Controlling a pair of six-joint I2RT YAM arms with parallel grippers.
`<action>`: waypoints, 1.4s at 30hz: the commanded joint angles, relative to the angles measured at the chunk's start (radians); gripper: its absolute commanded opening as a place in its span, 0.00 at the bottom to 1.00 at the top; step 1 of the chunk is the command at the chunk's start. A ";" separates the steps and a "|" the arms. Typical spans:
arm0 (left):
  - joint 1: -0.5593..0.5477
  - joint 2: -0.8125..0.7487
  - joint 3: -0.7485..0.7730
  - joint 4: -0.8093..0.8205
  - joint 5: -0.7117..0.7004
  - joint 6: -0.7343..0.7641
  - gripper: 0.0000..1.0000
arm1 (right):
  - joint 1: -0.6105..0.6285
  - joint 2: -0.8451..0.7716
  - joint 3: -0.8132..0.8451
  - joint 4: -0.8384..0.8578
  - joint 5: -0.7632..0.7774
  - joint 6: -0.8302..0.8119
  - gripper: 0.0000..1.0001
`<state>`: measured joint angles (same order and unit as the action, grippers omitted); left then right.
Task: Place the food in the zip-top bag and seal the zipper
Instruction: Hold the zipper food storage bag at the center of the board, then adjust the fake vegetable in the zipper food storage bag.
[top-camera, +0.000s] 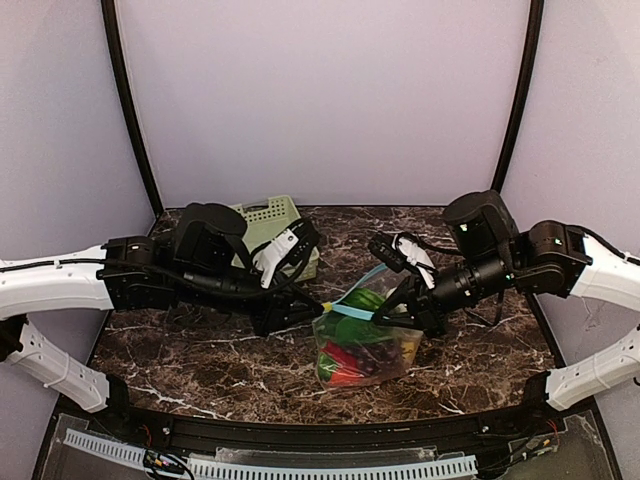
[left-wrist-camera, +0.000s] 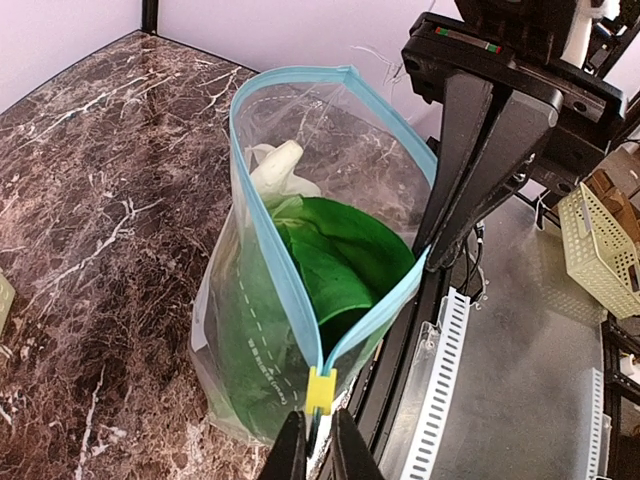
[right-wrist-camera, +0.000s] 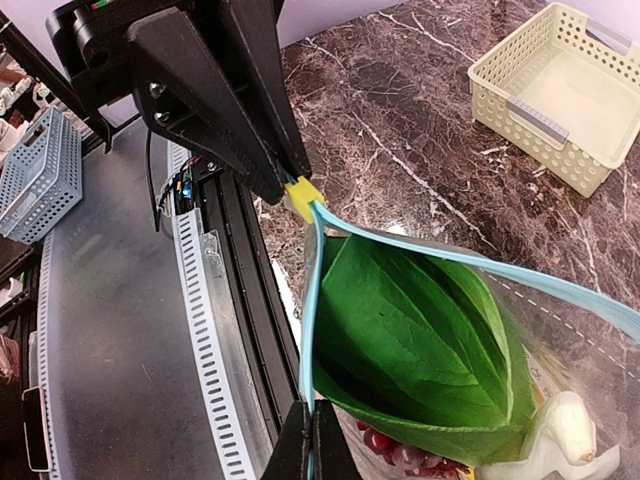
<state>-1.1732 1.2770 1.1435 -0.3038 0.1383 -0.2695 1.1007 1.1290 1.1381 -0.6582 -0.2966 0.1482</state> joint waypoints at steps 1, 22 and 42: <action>0.009 -0.009 -0.016 0.013 0.015 0.002 0.05 | 0.008 -0.021 -0.002 0.065 -0.016 0.016 0.00; 0.010 -0.018 -0.014 0.023 0.064 0.029 0.01 | -0.039 0.031 0.085 -0.015 0.195 0.119 0.58; 0.010 -0.010 -0.001 0.018 0.043 0.035 0.01 | -0.057 0.174 0.101 0.064 0.058 -0.056 0.35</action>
<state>-1.1687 1.2770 1.1248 -0.2928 0.2031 -0.2466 1.0481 1.3022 1.2270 -0.6502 -0.1490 0.1566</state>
